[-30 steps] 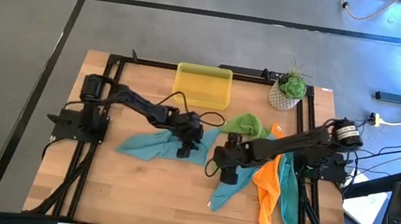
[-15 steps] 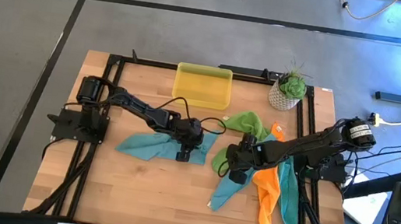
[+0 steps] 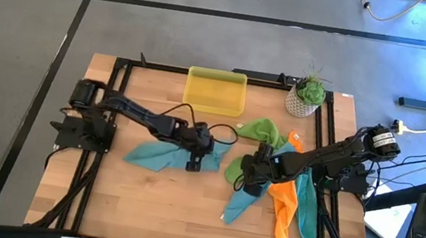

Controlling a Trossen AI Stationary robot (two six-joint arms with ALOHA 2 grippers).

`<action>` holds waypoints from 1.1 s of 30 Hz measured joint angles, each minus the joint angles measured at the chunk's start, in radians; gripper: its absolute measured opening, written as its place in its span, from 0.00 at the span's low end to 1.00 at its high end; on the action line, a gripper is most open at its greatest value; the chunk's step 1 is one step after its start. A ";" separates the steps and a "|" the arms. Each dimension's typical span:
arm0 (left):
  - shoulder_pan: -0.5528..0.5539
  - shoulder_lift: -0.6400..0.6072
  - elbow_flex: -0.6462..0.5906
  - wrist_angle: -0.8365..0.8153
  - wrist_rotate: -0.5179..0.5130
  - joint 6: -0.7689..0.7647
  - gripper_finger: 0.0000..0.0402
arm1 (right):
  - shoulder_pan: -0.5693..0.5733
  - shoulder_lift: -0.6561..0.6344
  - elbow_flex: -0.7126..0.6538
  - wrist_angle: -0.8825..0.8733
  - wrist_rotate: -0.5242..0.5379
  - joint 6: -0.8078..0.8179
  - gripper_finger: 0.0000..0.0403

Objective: Fold microfiber towels
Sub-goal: Fold the left blue cloth

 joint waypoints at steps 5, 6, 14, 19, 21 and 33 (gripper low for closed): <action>-0.054 -0.061 0.000 -0.025 -0.005 -0.077 0.00 | 0.000 0.000 0.000 0.026 0.042 -0.021 0.51; -0.071 -0.064 0.000 -0.029 -0.004 -0.094 0.00 | -0.001 0.000 0.000 0.034 0.050 -0.032 0.51; -0.184 -0.065 0.000 -0.029 -0.085 -0.128 0.00 | -0.040 0.000 0.000 0.257 0.066 -0.170 0.51; -0.208 -0.059 0.000 -0.024 -0.092 -0.147 0.01 | -0.073 0.035 0.002 0.448 -0.056 -0.300 0.51; -0.214 -0.057 0.000 -0.033 -0.092 -0.155 0.01 | -0.085 0.076 0.002 0.482 -0.096 -0.312 0.51; -0.219 -0.024 0.000 -0.071 -0.092 -0.177 0.01 | -0.080 0.192 0.000 0.472 -0.158 -0.280 0.51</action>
